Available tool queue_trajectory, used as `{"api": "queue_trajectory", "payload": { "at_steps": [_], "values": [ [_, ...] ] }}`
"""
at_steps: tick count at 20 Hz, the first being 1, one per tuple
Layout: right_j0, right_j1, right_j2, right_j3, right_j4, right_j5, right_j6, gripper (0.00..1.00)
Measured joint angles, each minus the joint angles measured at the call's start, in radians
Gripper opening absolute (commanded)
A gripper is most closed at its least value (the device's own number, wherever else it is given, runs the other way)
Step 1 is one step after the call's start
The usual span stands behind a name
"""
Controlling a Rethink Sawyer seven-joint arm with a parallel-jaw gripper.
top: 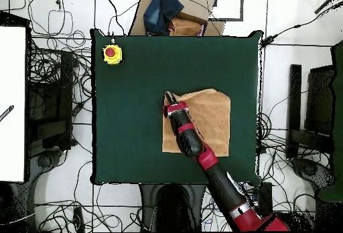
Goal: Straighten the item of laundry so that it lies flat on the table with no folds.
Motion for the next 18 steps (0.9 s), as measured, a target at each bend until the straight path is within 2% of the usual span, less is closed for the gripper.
{"api": "queue_trajectory", "payload": {
  "at_steps": [6, 13, 16, 18],
  "values": [
    [-0.069, 0.097, 0.039, -0.012, -0.047, 0.029, 0.000, 0.00],
    [-0.060, 0.128, 0.049, -0.024, -0.048, 0.040, 0.000, 0.00],
    [0.009, 0.083, 0.034, -0.031, -0.009, 0.031, 0.000, 0.00],
    [0.160, -0.023, -0.035, -0.032, 0.117, -0.025, 0.004, 0.00]
  ]
}}
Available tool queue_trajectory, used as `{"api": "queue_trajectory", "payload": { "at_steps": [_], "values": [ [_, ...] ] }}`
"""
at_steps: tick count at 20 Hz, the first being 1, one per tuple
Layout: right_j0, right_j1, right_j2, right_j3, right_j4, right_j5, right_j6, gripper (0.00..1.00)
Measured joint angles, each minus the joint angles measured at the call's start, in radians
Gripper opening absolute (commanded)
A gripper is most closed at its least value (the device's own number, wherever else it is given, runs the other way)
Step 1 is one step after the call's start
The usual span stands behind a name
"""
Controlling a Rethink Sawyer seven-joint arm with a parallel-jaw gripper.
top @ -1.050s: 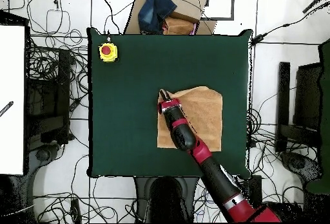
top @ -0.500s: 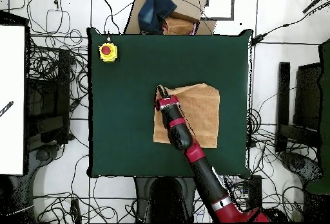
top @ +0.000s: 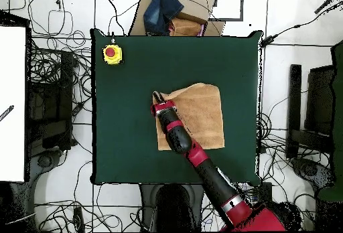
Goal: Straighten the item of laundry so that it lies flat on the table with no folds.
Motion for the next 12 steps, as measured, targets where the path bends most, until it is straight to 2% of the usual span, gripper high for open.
{"api": "queue_trajectory", "payload": {
  "at_steps": [2, 3, 4, 12],
  "values": [
    [0.068, -0.049, -0.039, 0.001, 0.058, -0.030, 0.003, 0.00],
    [0.137, -0.105, -0.073, 0.010, 0.112, -0.079, 0.005, 0.00],
    [0.165, -0.135, -0.082, 0.020, 0.130, -0.106, 0.005, 0.00],
    [0.226, -0.234, -0.130, 0.037, 0.162, -0.153, 0.005, 0.00]
  ]
}}
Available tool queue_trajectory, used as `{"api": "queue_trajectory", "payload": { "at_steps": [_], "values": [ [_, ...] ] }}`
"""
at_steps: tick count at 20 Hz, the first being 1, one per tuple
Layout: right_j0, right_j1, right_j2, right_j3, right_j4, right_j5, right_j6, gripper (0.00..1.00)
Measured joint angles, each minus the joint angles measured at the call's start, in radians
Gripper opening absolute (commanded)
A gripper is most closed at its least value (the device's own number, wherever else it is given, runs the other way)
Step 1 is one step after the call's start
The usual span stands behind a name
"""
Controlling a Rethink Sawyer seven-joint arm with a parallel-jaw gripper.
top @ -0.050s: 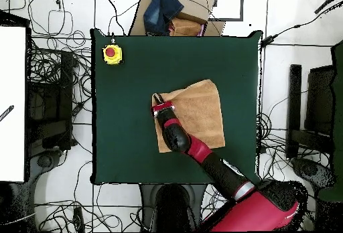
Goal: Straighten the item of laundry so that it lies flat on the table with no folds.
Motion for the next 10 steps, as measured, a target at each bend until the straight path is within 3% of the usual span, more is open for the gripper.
{"api": "queue_trajectory", "payload": {
  "at_steps": [10],
  "values": [
    [-0.008, -0.029, -0.015, 0.015, 0.015, 0.000, 0.000, 0.00]
  ]
}}
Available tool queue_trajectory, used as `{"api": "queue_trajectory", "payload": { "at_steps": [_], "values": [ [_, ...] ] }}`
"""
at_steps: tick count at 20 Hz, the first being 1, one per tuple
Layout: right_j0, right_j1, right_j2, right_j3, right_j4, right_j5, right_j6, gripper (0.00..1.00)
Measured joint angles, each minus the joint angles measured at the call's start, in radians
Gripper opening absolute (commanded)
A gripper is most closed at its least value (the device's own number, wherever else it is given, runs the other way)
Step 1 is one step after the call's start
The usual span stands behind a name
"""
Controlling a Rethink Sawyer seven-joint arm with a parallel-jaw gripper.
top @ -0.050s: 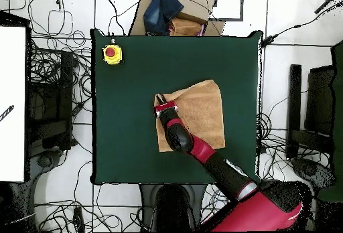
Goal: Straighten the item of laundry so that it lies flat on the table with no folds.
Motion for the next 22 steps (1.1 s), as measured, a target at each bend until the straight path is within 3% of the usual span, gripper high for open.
{"api": "queue_trajectory", "payload": {
  "at_steps": [22],
  "values": [
    [-0.066, -0.045, -0.040, 0.032, 0.034, -0.029, 0.000, 0.00]
  ]
}}
